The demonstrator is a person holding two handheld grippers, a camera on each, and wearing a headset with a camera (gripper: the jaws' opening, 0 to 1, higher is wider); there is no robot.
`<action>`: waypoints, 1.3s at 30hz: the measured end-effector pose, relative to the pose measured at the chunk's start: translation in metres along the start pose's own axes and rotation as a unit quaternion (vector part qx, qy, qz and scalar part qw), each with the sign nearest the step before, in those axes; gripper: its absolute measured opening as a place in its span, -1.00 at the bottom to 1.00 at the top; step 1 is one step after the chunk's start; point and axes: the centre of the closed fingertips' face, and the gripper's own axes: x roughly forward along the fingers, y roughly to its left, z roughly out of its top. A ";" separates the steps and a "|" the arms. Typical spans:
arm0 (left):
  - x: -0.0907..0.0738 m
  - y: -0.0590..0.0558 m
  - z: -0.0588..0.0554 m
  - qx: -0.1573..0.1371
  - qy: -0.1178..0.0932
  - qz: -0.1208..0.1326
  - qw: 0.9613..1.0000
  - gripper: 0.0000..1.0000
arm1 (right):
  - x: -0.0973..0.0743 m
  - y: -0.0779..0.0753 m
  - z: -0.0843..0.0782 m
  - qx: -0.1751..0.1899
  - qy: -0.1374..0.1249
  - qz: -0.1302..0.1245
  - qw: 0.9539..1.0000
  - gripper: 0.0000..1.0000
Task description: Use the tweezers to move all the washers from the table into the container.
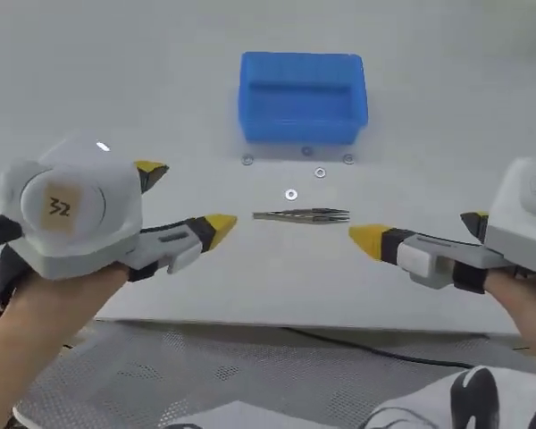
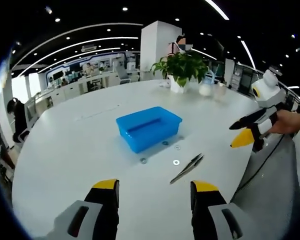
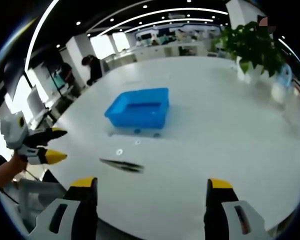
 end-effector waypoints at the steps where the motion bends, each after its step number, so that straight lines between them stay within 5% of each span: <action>1: 0.004 -0.001 -0.002 0.009 0.011 -0.010 1.000 0.07 | 0.000 0.000 0.000 0.000 0.001 0.001 1.000 0.77; 8: 0.027 -0.006 -0.009 0.050 0.042 -0.061 0.996 -0.22 | 0.004 -0.003 -0.003 0.005 0.005 -0.001 1.000 0.74; 15: 0.045 -0.014 -0.033 0.076 0.096 -0.087 0.989 -0.54 | 0.007 -0.002 -0.005 0.007 0.014 0.001 1.000 0.72; 21: 0.053 -0.012 -0.041 0.110 0.109 -0.095 0.983 -0.69 | 0.011 -0.001 -0.012 0.002 0.024 0.002 1.000 0.70; 25: 0.060 -0.014 -0.038 0.116 0.106 -0.106 0.982 -0.60 | 0.012 0.001 -0.017 0.004 0.030 0.004 1.000 0.69; 32: 0.083 -0.034 -0.035 0.144 0.110 -0.149 0.972 -0.72 | 0.013 0.006 -0.019 -0.001 0.036 0.009 0.999 0.66; 39: 0.084 -0.041 -0.032 0.175 0.112 -0.174 0.963 -0.98 | 0.021 0.026 -0.021 -0.009 0.039 0.038 0.998 0.50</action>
